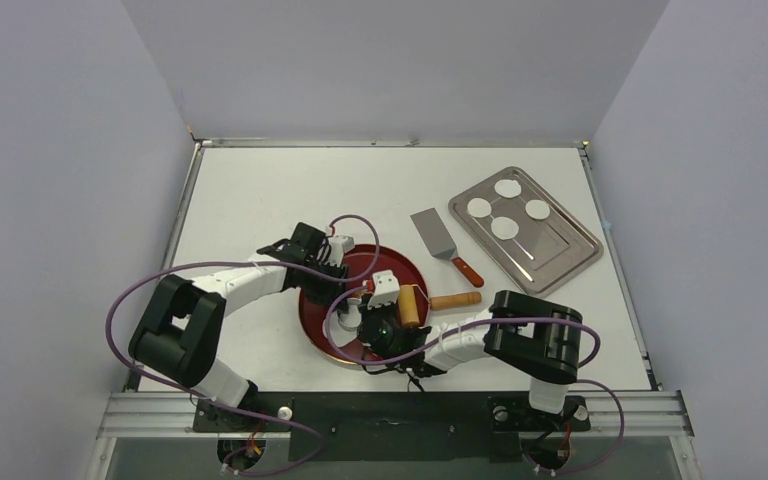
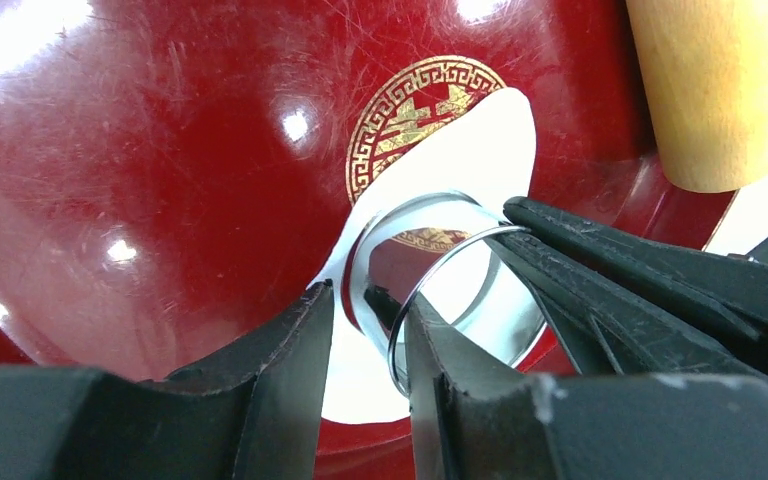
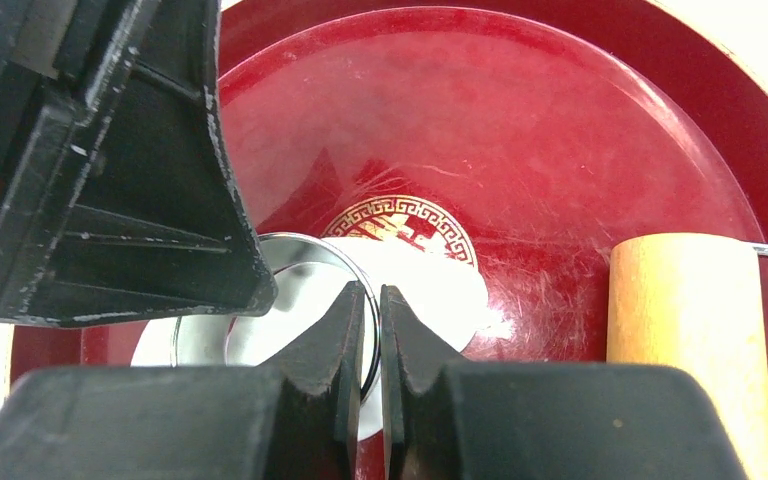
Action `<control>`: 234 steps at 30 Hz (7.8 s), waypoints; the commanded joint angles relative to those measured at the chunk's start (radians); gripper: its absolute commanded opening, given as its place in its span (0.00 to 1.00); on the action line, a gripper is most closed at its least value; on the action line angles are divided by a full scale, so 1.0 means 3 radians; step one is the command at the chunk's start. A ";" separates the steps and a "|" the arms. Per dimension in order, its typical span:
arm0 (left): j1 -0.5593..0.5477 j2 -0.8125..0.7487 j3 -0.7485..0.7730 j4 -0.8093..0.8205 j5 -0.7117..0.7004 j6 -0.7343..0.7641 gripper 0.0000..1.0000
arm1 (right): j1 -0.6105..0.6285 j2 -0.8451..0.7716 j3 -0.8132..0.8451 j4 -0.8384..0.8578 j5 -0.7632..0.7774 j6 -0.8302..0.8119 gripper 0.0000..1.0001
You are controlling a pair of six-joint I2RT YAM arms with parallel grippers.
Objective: Roll out the dumpling wrappers from the dough
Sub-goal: Press the dumpling wrapper on the work surface, then place the dumpling mold on the work surface.
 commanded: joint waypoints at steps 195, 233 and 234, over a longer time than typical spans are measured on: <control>0.0620 0.0311 0.0475 0.0154 -0.0657 0.1221 0.00 | -0.0097 0.0429 0.1284 -0.2460 -0.0620 -0.0440 0.00; 0.0616 0.0308 0.0444 0.0169 -0.0683 0.1249 0.00 | -0.0410 -0.0861 0.0975 -0.2037 -0.0400 -0.0317 0.00; 0.0618 0.0306 0.0442 0.0164 -0.0684 0.1246 0.00 | -0.0459 -0.0858 0.0968 -0.2036 -0.0395 -0.0294 0.00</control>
